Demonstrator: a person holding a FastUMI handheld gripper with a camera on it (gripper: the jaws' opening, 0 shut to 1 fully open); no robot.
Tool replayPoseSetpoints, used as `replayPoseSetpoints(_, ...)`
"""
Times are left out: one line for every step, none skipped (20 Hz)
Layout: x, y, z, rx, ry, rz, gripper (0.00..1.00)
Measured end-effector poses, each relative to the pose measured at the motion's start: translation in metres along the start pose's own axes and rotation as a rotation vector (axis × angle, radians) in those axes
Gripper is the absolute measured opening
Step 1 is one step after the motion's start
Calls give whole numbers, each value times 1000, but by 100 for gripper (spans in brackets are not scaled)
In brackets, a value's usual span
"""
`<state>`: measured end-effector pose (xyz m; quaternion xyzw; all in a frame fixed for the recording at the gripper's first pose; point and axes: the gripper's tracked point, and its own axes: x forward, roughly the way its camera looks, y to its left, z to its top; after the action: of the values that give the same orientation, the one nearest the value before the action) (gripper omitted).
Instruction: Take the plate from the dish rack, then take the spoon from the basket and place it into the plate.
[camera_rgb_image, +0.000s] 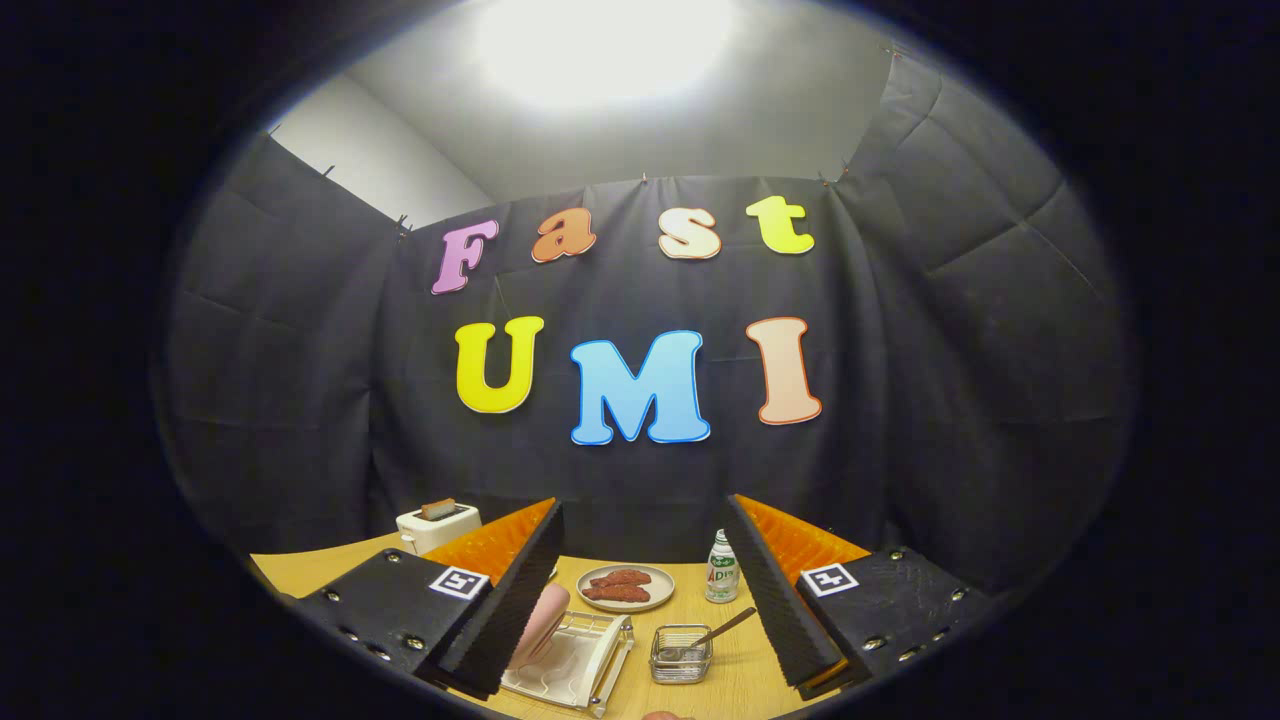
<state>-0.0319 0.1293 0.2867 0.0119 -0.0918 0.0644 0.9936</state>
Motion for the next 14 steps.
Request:
replayPoseSetpoints(1, -1, 1, -3, 3, -2, 98)
replayPoseSetpoints(3, -2, -2, -5, 11, -3, 98)
replayPoseSetpoints(5, -2, -3, -4, 18, -3, 98)
replayPoseSetpoints(6, -2, -5, -3, 28, -3, 98)
replayPoseSetpoints(7, -2, -6, 1, 33, -4, 98)
replayPoseSetpoints(7, -2, -5, 4, 34, -5, 98)
replayPoseSetpoints(8, -2, -5, 6, 34, -5, 98)
replayPoseSetpoints(8, -2, -5, 7, 36, -5, 98)
replayPoseSetpoints(9, -2, -6, 7, 40, -4, 98)
replayPoseSetpoints(9, -2, -8, 7, 46, -4, 98)
replayPoseSetpoints(10, -2, -10, 6, 52, -4, 98)
replayPoseSetpoints(9, -2, -10, 5, 55, -4, 98)
replayPoseSetpoints(9, -3, -11, 6, 58, -5, 98)
replayPoseSetpoints(9, -3, -10, 6, 58, -6, 98)
